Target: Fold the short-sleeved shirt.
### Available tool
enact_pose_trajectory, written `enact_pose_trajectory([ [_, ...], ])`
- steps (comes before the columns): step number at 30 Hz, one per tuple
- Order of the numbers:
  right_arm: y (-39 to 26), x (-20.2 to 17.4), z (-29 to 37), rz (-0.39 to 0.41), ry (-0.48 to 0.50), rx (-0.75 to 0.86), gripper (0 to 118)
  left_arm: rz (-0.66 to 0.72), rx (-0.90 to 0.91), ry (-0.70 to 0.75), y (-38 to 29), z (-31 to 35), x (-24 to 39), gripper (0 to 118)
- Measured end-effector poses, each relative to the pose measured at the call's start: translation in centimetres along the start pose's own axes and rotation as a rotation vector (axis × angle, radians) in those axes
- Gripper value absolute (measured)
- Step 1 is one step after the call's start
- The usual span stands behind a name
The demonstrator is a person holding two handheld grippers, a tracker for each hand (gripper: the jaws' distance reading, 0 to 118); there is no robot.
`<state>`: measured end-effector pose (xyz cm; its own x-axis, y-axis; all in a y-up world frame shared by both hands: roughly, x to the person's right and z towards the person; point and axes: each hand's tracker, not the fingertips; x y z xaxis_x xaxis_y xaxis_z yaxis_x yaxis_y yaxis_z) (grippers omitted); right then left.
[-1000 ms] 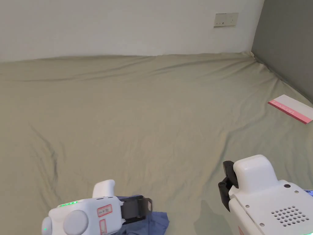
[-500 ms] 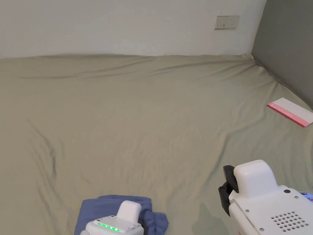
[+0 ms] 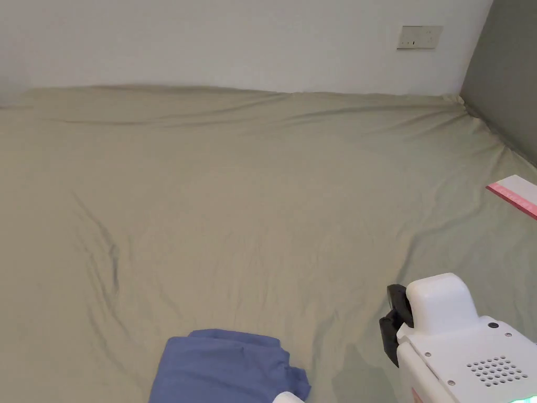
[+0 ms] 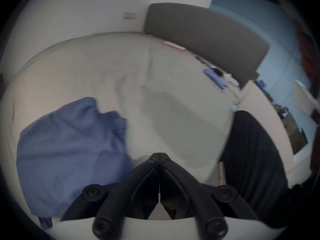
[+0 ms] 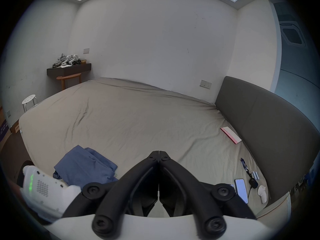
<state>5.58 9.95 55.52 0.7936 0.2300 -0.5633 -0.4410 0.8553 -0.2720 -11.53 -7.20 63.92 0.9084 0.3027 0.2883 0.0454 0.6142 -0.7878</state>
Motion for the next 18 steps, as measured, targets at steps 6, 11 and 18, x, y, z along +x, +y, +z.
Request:
enact_pose_trajectory([
  [6,0.2,-2.7,-2.9,-0.021,0.118,-0.032,2,0.125,0.221,0.106,-0.3,7.5,-3.7,0],
  [11,-2.2,-7.1,-7.6,0.012,0.283,-0.186,2,0.314,0.366,0.33,-1.8,12.7,-10.9,0],
  [18,-8.0,-12.7,-14.2,0.059,0.428,-0.491,2,0.424,0.356,0.442,-4.4,15.0,-16.2,0],
])
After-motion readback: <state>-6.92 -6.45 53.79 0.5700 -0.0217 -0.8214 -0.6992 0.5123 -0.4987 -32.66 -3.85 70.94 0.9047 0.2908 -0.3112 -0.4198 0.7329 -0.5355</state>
